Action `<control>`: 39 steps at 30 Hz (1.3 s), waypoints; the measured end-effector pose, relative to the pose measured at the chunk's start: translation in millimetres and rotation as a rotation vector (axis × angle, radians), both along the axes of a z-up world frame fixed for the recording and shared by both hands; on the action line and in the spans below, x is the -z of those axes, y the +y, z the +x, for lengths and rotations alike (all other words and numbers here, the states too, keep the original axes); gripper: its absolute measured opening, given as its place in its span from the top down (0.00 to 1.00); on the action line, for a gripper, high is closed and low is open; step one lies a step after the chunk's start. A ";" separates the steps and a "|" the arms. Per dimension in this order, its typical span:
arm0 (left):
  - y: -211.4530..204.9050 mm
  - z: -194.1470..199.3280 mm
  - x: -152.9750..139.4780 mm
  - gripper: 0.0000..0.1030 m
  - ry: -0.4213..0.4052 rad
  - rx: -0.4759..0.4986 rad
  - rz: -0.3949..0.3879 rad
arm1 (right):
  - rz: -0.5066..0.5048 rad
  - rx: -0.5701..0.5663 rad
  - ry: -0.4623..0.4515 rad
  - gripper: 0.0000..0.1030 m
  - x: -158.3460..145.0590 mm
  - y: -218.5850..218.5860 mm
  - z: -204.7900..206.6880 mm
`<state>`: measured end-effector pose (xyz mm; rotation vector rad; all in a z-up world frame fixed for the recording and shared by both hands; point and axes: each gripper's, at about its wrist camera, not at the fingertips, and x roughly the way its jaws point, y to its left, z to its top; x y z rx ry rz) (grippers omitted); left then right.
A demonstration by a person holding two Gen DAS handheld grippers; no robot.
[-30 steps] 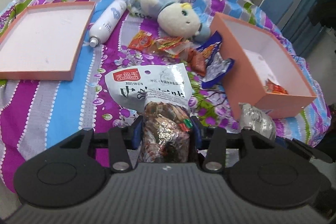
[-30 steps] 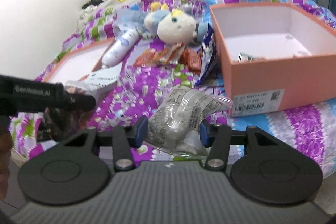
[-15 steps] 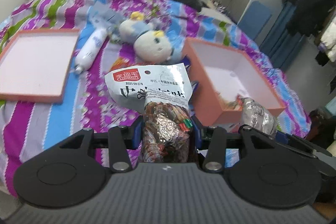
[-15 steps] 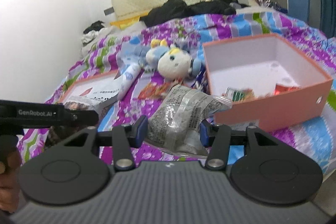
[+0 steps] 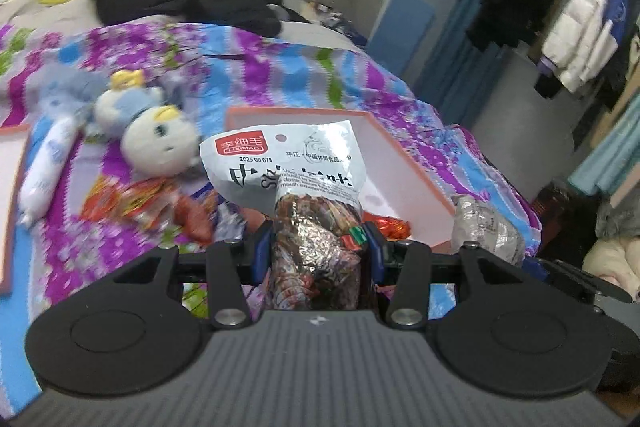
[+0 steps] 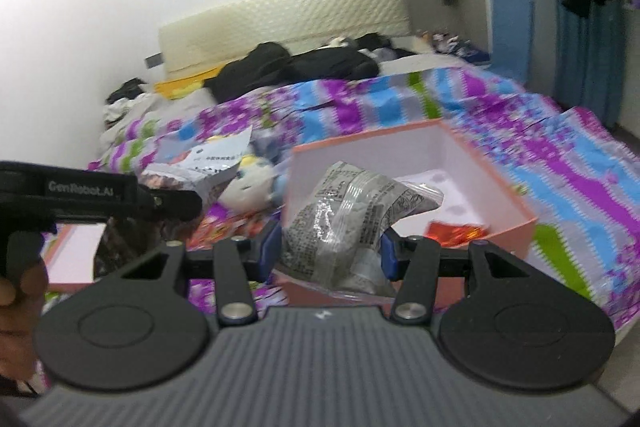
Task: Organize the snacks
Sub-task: 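Carry both packets over the deep pink box with both tools, then open both tools to drop the packets into the deep pink box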
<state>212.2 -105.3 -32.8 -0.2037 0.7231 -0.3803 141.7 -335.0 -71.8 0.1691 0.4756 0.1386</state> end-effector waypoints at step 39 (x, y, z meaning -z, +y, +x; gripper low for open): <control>-195.3 268.2 67.8 0.49 0.481 0.180 0.305 | -0.032 -0.086 0.480 0.49 53.3 -140.2 237.1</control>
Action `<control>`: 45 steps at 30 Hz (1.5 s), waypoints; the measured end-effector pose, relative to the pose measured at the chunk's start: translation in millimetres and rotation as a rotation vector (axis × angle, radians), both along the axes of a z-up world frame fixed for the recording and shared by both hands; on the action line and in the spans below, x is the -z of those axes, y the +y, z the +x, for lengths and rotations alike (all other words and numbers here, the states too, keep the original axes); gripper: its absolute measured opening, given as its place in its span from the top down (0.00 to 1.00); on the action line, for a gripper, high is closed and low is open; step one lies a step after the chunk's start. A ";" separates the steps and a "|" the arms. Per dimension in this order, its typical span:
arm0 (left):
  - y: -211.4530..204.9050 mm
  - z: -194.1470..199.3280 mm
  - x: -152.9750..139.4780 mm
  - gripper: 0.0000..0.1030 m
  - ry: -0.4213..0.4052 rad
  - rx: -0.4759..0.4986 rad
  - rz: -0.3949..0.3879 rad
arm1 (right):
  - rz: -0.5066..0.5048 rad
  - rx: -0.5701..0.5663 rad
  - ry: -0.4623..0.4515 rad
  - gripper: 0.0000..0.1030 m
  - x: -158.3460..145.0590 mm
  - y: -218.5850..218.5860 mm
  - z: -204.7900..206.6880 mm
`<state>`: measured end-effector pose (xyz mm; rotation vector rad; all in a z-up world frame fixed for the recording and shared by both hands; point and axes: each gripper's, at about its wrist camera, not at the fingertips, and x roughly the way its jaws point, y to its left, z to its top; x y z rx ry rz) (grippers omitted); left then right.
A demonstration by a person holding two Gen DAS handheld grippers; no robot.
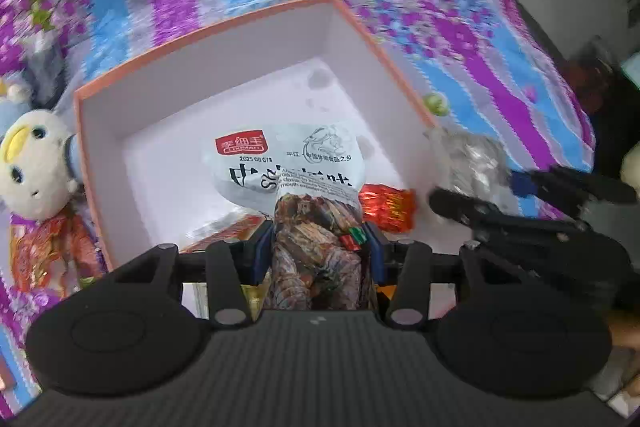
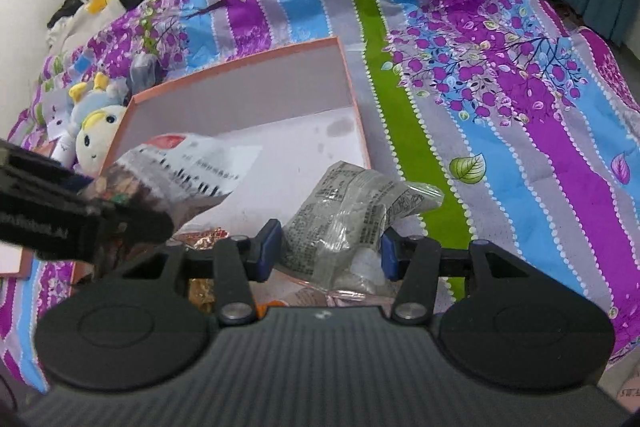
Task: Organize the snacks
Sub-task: 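Open both tools to drop the packets into the deep pink box, then pull both tools back from the box toward the snack pile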
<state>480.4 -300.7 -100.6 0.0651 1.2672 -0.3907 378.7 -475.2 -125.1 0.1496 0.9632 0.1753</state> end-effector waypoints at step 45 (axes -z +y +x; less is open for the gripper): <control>178.6 -241.5 -62.5 0.27 -0.636 -0.044 -0.170 | 0.026 0.063 -0.445 0.36 -47.5 117.6 -234.7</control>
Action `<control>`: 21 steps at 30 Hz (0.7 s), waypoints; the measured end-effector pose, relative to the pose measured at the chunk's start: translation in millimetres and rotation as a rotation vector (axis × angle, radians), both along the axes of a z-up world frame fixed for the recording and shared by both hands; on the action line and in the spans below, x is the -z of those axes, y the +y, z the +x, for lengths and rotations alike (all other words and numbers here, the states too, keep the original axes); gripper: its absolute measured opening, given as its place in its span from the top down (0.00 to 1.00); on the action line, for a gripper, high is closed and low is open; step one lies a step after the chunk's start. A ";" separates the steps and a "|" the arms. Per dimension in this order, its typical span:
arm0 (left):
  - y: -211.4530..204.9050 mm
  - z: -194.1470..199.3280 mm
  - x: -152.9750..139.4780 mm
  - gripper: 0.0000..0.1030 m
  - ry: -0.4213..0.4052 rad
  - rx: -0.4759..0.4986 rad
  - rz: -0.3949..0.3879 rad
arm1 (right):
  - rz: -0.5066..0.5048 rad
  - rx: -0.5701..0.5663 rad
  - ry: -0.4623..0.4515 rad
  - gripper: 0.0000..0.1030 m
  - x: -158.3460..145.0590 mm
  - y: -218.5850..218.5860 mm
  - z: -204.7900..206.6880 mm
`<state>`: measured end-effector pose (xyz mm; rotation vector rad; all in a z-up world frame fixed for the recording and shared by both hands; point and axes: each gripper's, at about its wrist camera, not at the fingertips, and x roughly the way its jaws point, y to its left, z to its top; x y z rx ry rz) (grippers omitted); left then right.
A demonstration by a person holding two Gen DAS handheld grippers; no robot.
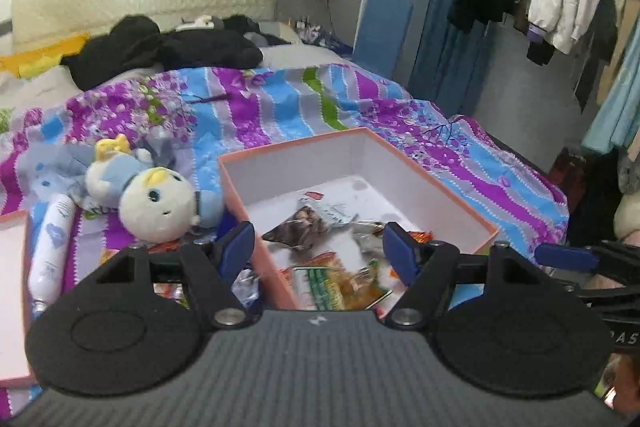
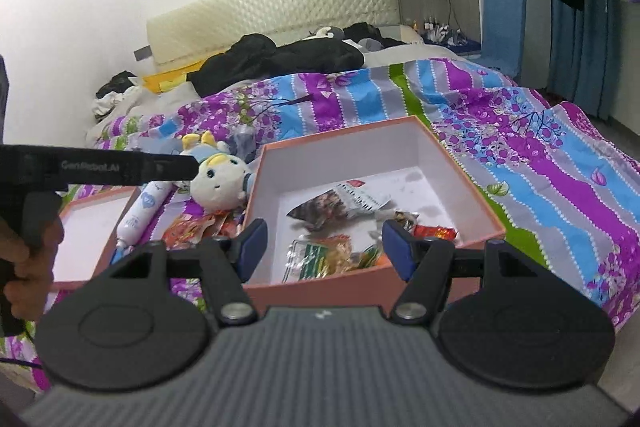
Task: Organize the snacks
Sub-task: 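Pull both tools back from the box toward the snack pile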
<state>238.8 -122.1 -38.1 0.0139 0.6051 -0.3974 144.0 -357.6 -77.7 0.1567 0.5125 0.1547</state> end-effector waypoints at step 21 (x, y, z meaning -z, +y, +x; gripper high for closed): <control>98.0 -116.5 59.8 0.27 0.024 -0.194 -0.058 | 0.031 -0.050 0.005 0.36 51.7 87.0 -54.4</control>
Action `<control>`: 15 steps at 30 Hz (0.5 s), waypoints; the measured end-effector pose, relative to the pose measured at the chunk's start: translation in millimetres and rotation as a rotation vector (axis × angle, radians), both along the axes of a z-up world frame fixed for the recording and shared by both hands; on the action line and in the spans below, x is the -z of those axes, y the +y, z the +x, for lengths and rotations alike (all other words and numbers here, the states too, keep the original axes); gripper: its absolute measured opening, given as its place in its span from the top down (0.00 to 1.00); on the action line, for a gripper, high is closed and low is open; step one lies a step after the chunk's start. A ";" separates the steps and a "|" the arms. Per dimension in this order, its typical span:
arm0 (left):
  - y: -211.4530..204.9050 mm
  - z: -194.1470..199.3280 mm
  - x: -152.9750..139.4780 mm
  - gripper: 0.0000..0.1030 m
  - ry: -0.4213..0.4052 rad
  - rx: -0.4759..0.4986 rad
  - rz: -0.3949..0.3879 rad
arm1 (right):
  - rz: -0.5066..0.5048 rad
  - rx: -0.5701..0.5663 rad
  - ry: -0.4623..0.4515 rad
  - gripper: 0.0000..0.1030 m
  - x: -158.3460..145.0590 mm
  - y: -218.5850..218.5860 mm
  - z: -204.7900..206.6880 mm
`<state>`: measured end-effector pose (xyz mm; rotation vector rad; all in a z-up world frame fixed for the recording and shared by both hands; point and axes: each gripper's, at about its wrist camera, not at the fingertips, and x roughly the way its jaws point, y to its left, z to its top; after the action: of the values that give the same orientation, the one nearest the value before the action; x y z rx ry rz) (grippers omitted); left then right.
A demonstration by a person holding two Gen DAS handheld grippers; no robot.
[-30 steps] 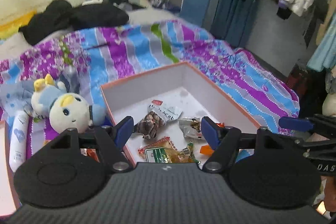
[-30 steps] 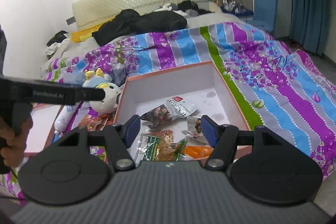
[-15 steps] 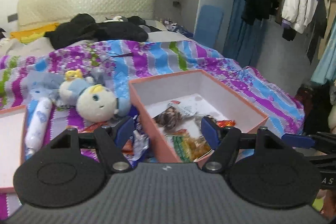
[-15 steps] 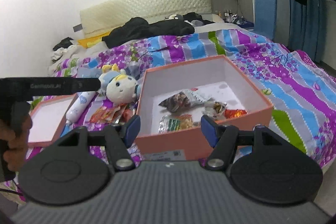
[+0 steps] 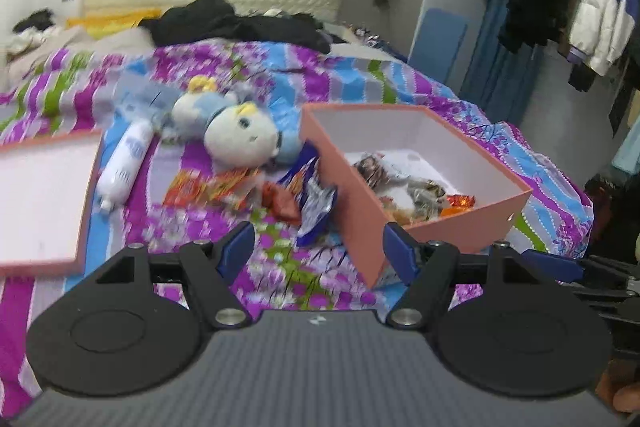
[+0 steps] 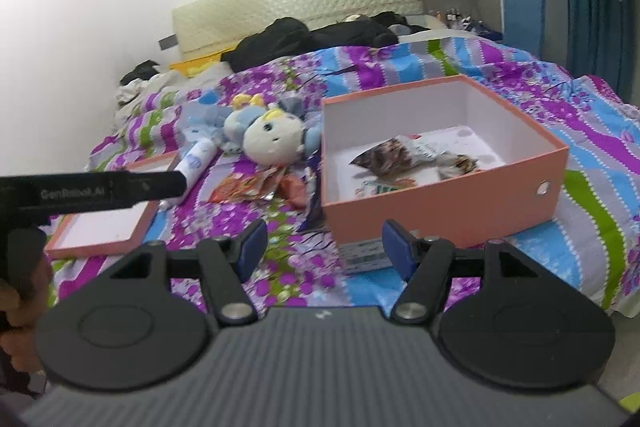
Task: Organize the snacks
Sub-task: 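Pull both tools back from the box toward the snack pile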
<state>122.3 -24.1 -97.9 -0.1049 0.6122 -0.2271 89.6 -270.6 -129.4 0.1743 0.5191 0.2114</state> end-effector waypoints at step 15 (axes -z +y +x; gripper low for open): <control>66.7 3.1 66.9 0.25 0.158 -0.152 -0.035 | -0.100 -0.117 0.021 0.36 30.1 63.5 13.6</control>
<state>125.4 42.6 -164.8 -0.2043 0.7537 -0.0823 103.2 -207.1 -159.5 0.0493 0.5600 0.2969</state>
